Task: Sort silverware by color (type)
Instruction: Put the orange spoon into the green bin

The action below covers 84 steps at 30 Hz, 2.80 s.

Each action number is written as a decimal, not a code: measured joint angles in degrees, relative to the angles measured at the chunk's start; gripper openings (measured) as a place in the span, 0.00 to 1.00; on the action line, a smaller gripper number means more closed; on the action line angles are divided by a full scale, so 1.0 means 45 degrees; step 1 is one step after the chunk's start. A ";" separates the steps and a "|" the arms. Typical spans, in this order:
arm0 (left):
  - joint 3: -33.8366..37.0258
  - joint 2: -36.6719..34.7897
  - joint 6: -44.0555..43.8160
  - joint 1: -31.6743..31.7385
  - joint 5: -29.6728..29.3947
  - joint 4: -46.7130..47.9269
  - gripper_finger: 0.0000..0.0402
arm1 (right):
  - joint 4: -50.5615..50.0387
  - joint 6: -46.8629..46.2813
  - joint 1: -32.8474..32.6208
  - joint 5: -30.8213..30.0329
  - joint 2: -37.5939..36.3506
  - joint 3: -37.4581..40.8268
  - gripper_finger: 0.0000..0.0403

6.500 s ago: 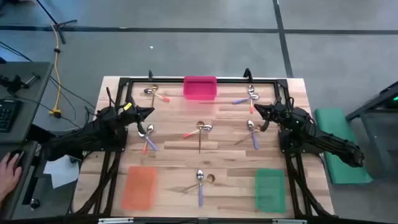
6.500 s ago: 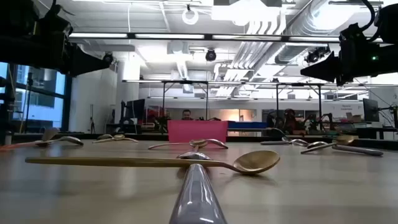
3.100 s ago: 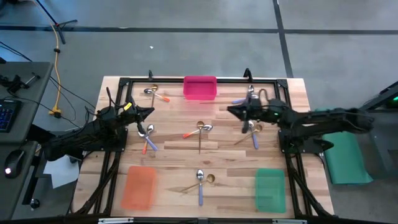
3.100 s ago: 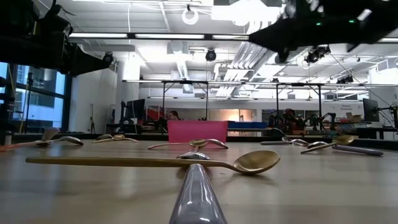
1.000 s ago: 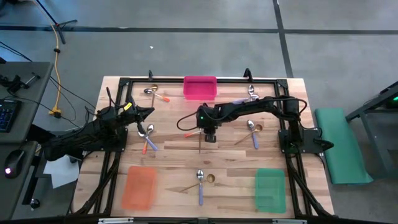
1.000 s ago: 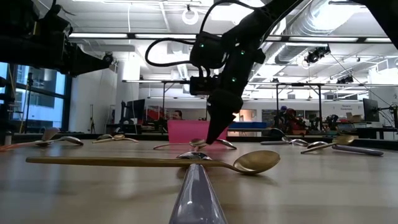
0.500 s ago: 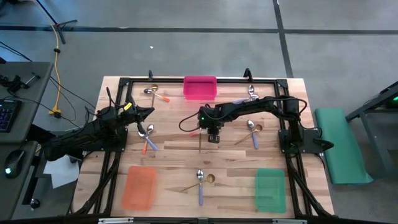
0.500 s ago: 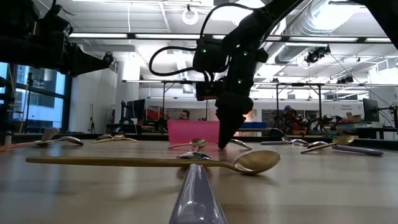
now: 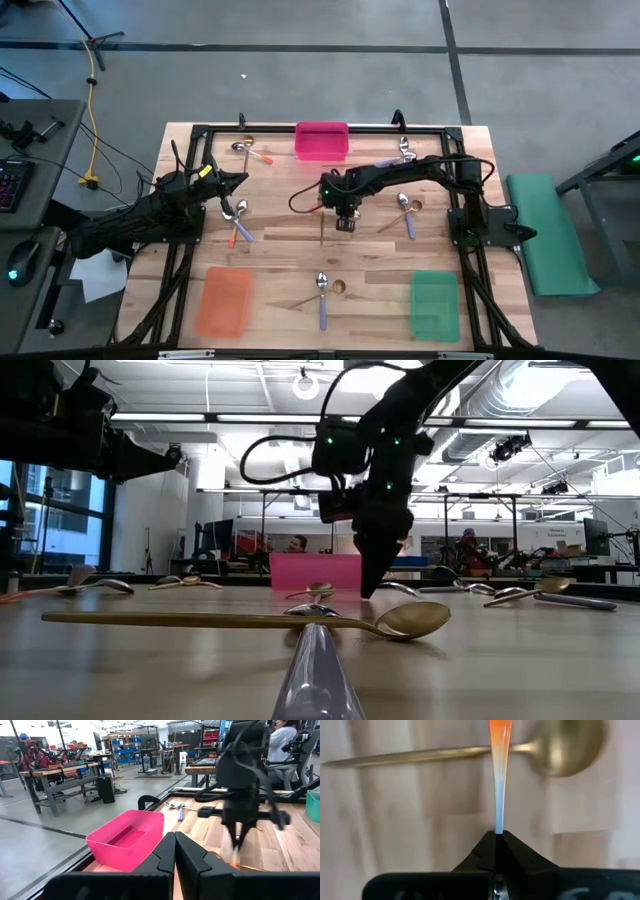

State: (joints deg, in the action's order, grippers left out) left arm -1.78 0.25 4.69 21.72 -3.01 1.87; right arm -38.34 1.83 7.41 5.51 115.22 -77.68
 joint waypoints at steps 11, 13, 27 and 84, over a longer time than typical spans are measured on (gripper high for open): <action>-0.0001 0.0000 0.0000 0.0003 -0.0014 -0.0009 0.00 | -0.2832 -0.2965 -0.2318 0.0084 -0.1239 -0.1673 0.00; -0.0002 0.0000 0.0000 0.0001 -0.0023 -0.0003 0.00 | -0.3155 -0.4019 -0.2944 0.0107 -0.1573 -0.1668 0.00; -0.0004 0.0000 0.0000 -0.0001 -0.0033 -0.0005 0.00 | -0.5051 -1.5232 -0.8788 -0.0719 -0.3825 -0.1659 0.00; -0.0003 0.0000 0.0000 0.0002 -0.0041 -0.0005 0.00 | -0.3547 -2.8869 -1.4983 -0.1894 -0.3876 0.3168 0.00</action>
State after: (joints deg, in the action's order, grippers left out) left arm -1.80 0.25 4.69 21.73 -3.19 1.85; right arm -54.30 -128.08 -60.01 -3.01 97.78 -63.42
